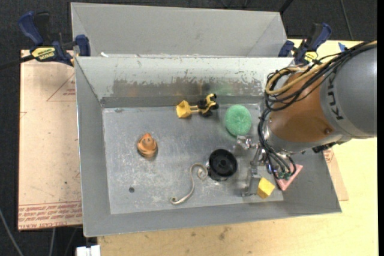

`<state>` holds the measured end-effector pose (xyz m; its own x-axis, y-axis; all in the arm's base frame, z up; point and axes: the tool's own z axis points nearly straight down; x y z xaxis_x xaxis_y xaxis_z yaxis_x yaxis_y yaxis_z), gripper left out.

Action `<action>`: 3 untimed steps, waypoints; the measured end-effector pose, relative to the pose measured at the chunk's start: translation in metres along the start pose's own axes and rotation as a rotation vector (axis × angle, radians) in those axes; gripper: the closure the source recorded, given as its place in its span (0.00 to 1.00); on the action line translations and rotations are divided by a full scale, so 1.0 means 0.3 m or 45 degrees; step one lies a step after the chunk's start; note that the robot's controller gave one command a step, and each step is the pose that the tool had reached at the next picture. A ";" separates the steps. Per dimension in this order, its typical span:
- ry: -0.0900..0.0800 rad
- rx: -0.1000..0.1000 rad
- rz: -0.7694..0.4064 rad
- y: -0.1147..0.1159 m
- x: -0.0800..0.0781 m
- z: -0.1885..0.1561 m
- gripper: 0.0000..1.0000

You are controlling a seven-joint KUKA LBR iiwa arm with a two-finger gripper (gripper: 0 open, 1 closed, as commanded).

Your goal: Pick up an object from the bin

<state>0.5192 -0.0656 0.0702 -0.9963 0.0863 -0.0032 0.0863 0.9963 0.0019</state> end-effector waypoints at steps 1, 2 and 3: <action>0.004 0.003 0.128 0.085 -0.100 0.003 0.00; -0.005 -0.001 0.252 0.115 -0.130 0.000 0.00; 0.002 0.003 0.257 0.164 -0.067 0.002 0.00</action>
Offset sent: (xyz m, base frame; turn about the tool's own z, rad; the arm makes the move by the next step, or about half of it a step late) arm -0.0064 0.0247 -0.0002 0.3277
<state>0.5435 -0.0182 0.0698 -0.9587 0.2843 -0.0015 0.2843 0.9587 0.0000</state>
